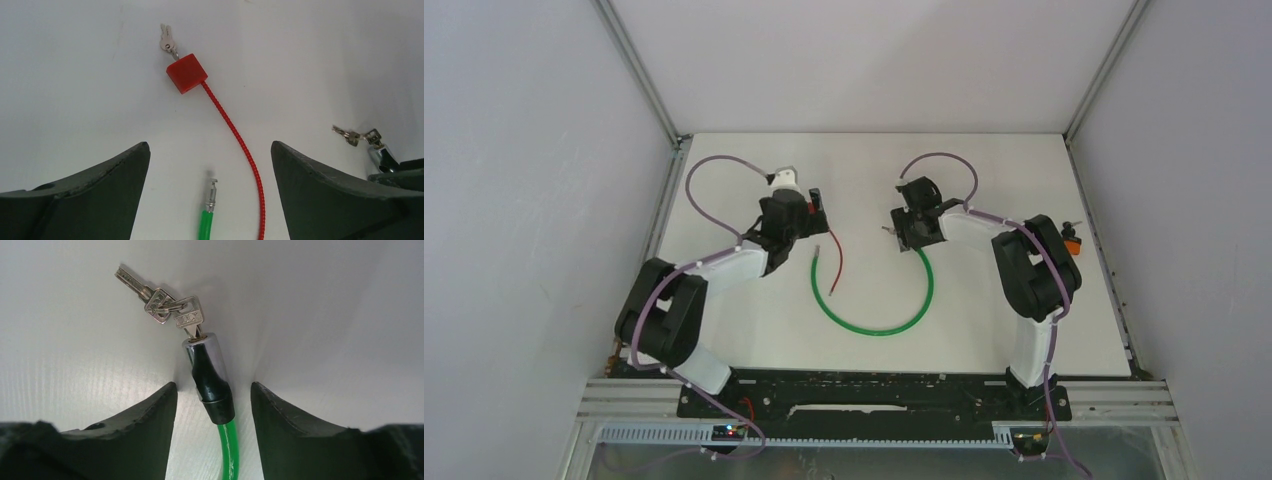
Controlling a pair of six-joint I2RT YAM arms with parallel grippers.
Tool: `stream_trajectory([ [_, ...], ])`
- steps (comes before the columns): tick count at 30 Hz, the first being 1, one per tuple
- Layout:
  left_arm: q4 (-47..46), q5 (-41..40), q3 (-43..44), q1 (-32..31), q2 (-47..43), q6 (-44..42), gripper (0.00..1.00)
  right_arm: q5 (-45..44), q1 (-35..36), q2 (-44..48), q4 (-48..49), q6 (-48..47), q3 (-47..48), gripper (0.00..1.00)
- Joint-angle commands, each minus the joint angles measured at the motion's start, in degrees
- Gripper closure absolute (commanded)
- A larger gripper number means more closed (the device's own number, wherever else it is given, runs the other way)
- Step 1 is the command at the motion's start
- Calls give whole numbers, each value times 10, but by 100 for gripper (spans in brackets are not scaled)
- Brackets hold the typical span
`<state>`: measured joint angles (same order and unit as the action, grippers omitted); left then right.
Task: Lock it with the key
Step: Adjust the lock at the center of the board, then pick up the lock from the center of the board.
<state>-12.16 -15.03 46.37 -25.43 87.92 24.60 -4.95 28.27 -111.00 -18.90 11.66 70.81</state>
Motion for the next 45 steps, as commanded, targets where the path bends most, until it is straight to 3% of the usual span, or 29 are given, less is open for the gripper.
stream_trajectory([
  [1,69,-47,72,-23,49,46,6,-9,1,19,23,18,-6,37],
  [5,135,-109,153,-62,99,83,7,-16,0,54,57,30,-37,35],
  [13,255,-180,279,-69,190,202,25,-26,-15,111,108,59,-87,35],
  [16,278,-194,296,-68,212,214,26,-22,-27,123,121,72,-101,35],
  [21,299,-197,327,-67,245,221,43,-2,-47,131,130,90,-112,35],
  [38,303,-140,347,-24,282,235,48,24,-63,136,142,101,-123,36],
  [45,367,-117,429,-21,326,221,43,24,-63,137,141,101,-123,36],
])
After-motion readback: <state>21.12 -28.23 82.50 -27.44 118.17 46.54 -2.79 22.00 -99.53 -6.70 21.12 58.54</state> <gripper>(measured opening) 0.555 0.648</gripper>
